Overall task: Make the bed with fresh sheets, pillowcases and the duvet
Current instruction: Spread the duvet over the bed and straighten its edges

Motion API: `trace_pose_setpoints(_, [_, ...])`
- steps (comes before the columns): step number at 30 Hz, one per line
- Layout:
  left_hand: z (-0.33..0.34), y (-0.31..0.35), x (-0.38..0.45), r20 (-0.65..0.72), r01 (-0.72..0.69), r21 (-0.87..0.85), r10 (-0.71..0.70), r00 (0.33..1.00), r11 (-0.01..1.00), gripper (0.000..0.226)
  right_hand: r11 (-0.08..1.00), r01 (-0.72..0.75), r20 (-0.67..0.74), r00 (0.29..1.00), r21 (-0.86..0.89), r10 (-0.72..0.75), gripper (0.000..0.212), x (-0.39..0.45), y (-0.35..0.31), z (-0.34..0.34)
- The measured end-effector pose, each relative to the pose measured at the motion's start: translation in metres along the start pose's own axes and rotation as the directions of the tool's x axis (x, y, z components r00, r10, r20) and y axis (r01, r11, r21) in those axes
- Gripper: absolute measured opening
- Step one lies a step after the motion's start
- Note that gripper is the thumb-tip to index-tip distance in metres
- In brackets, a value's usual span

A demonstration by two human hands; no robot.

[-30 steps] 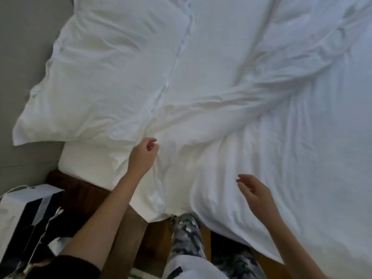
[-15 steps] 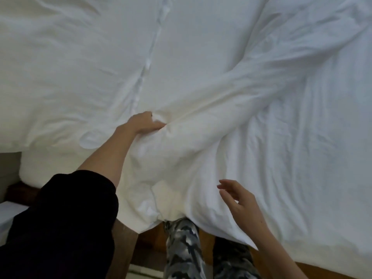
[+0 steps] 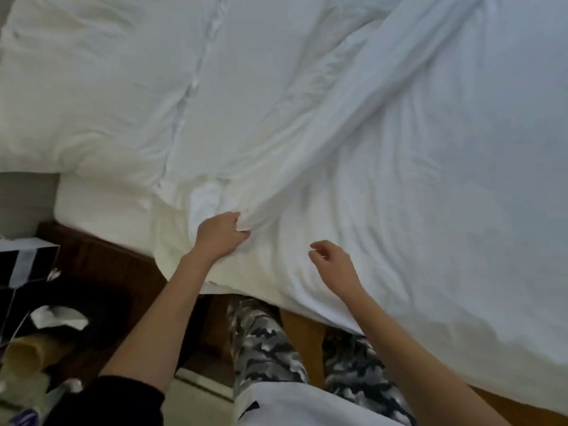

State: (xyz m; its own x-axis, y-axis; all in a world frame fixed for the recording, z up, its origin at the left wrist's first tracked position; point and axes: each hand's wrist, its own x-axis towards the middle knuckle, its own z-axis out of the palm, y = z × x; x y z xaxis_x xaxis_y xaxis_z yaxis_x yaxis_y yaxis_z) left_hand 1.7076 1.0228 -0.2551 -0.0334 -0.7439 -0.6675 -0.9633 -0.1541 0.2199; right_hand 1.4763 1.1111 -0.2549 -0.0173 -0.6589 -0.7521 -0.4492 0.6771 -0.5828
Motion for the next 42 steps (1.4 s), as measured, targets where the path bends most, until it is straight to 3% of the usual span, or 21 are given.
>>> trace_pose_setpoints(3, [0.041,0.051,-0.051,-0.072,-0.021,-0.028,0.019,0.997,0.999,0.028,0.998,-0.005,-0.011,1.0,0.055,0.005,0.04,-0.019,0.03,-0.023])
trace_pose_setpoints(5, [0.063,0.084,-0.081,-0.087,-0.047,-0.065,0.041,0.995,0.997,0.028,0.982,-0.036,-0.009,0.999,0.185,0.038,0.062,-0.03,0.038,-0.031])
trace_pose_setpoints(8, [0.098,0.133,-0.117,-0.125,-0.117,0.03,0.12,0.985,0.993,0.024,0.903,-0.052,-0.034,0.997,0.426,0.074,0.093,-0.036,0.036,-0.038])
trace_pose_setpoints(11, [0.133,0.17,-0.146,-0.105,-0.117,0.023,0.119,0.987,0.993,0.016,0.856,-0.033,-0.15,0.98,0.516,0.128,0.092,-0.035,0.042,-0.053])
trace_pose_setpoints(15, [0.176,0.197,-0.181,-0.063,-0.17,-0.039,0.168,0.984,0.985,0.013,0.921,-0.09,-0.273,0.94,0.379,0.205,0.058,-0.048,0.087,-0.078])
trace_pose_setpoints(21, [0.233,0.243,-0.229,0.017,-0.196,-0.123,0.199,0.98,0.973,0.02,0.952,-0.032,-0.425,0.89,0.304,0.166,0.043,-0.085,0.16,-0.107])
trace_pose_setpoints(23, [0.252,0.252,-0.234,0.147,-0.259,-0.015,0.259,0.955,0.966,0.03,0.975,-0.096,-0.426,0.887,0.203,0.176,0.045,-0.092,0.183,-0.115])
trace_pose_setpoints(25, [0.263,0.247,-0.24,0.372,-0.342,0.121,0.277,0.886,0.932,0.041,0.969,-0.245,-0.321,0.917,0.013,0.236,0.05,-0.094,0.209,-0.111])
trace_pose_setpoints(27, [0.272,0.231,-0.242,0.529,-0.344,0.104,0.241,0.814,0.933,0.043,0.924,-0.373,-0.231,0.909,-0.085,0.346,0.066,-0.096,0.234,-0.098])
trace_pose_setpoints(29, [0.274,0.208,-0.239,0.567,-0.268,0.021,0.209,0.796,0.963,0.043,0.906,-0.419,-0.239,0.887,-0.062,0.395,0.077,-0.099,0.255,-0.084])
trace_pose_setpoints(33, [0.269,0.15,-0.209,0.462,-0.137,0.01,0.117,0.879,0.99,0.033,0.92,-0.385,-0.312,0.885,-0.073,0.346,0.075,-0.097,0.274,-0.065])
trace_pose_setpoints(38, [0.253,0.09,-0.16,0.199,0.02,-0.036,-0.013,0.98,0.999,0.031,0.932,-0.361,-0.421,0.852,-0.041,0.312,0.072,-0.074,0.283,-0.041])
trace_pose_setpoints(42, [0.239,0.04,-0.113,-0.082,-0.048,0.042,0.052,0.995,0.998,0.039,0.932,-0.361,-0.512,0.803,-0.011,0.305,0.053,-0.043,0.29,-0.009])
